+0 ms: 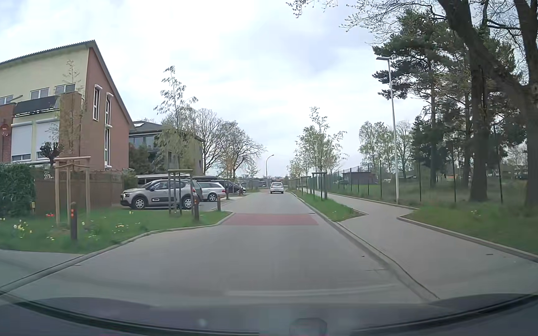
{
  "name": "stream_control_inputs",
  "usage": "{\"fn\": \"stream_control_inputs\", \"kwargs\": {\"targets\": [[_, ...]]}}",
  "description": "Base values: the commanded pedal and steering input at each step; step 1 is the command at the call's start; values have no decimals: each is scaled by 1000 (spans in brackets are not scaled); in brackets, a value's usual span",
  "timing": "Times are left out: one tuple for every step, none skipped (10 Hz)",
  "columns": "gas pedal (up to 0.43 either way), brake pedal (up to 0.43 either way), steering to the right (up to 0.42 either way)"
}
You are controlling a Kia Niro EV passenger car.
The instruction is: Follow the waypoints while adhering to traffic rules and regulations
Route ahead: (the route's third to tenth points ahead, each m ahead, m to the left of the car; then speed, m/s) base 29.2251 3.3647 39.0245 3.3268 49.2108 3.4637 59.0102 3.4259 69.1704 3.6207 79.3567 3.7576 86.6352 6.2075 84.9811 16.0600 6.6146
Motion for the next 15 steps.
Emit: {"fn": "stream_control_inputs", "kwargs": {"targets": [[118, 0, -3], [118, 0, -2], [118, 0, -3], [118, 0, -3], [118, 0, -3], [118, 0, -3], [118, 0, -3], [118, 0, -3], [118, 0, -3], [118, 0, -3], [118, 0, -2], [118, 0, -1], [118, 0, -1], [118, 0, -1], [118, 0, -1]]}}
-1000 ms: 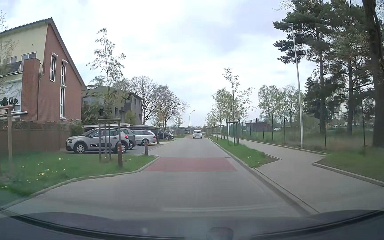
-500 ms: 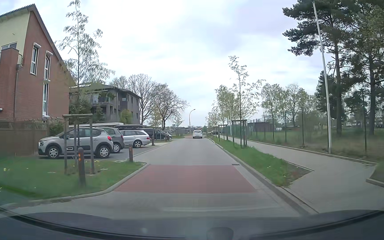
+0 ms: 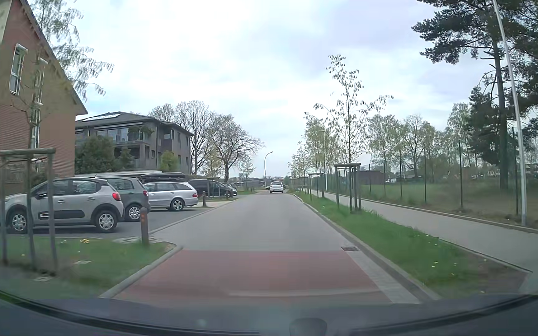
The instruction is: Follow the waypoints while adhering to traffic rules and regulations
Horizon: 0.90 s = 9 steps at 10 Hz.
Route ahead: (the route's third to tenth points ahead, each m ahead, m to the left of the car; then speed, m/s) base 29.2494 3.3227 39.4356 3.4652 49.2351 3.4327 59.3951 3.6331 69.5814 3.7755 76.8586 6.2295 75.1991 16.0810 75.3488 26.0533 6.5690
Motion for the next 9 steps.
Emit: {"fn": "stream_control_inputs", "kwargs": {"targets": [[118, 0, -1], [118, 0, -1], [118, 0, -1], [118, 0, -1], [118, 0, -1], [118, 0, -1], [118, 0, -1], [118, 0, -2], [118, 0, -4]]}}
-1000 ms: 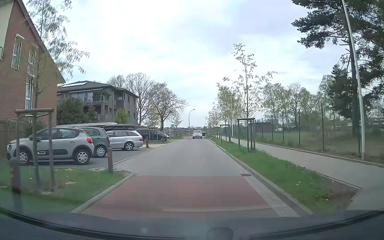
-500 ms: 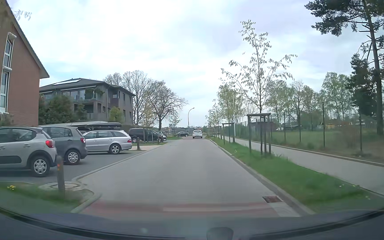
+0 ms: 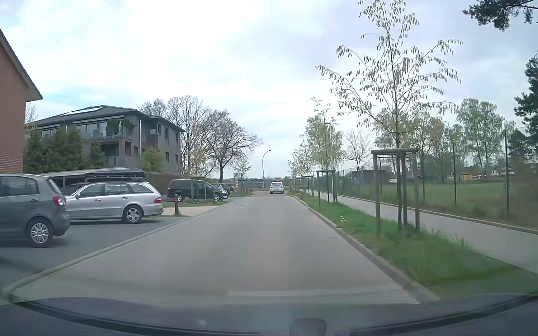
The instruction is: Follow the waypoints while adhering to traffic rules and regulations
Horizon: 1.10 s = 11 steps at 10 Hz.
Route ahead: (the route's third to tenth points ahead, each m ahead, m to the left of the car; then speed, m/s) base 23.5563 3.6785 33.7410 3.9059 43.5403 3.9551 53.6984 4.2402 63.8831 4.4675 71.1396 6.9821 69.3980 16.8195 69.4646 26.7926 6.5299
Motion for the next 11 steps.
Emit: {"fn": "stream_control_inputs", "kwargs": {"targets": [[118, 0, -4], [118, 0, -5], [118, 0, -5], [118, 0, -5], [118, 0, -6], [118, 0, -5], [118, 0, -5], [118, 0, -4], [118, 0, -4], [118, 0, -4], [118, 0, -4]]}}
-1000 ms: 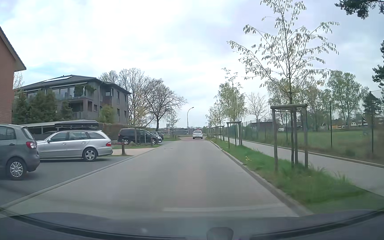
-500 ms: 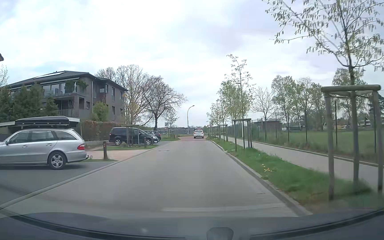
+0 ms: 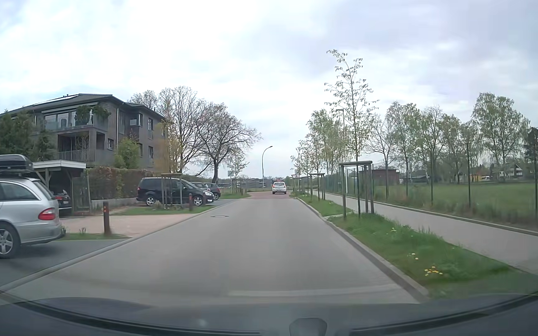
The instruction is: Follow the waypoints while adhering to traffic rules and regulations
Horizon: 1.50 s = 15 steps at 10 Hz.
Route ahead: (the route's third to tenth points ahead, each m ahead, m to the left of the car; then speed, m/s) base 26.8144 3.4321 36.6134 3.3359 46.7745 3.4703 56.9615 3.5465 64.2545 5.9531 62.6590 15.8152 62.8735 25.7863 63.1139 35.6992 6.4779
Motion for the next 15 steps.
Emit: {"fn": "stream_control_inputs", "kwargs": {"targets": [[118, 0, -4], [118, 0, -3], [118, 0, -3], [118, 0, -3], [118, 0, -3], [118, 0, -2], [118, 0, -2], [118, 0, -2], [118, 0, -2], [118, 0, -2], [118, 0, -2], [118, 0, -2], [110, 0, -2], [110, 0, -2], [110, 0, -2]]}}
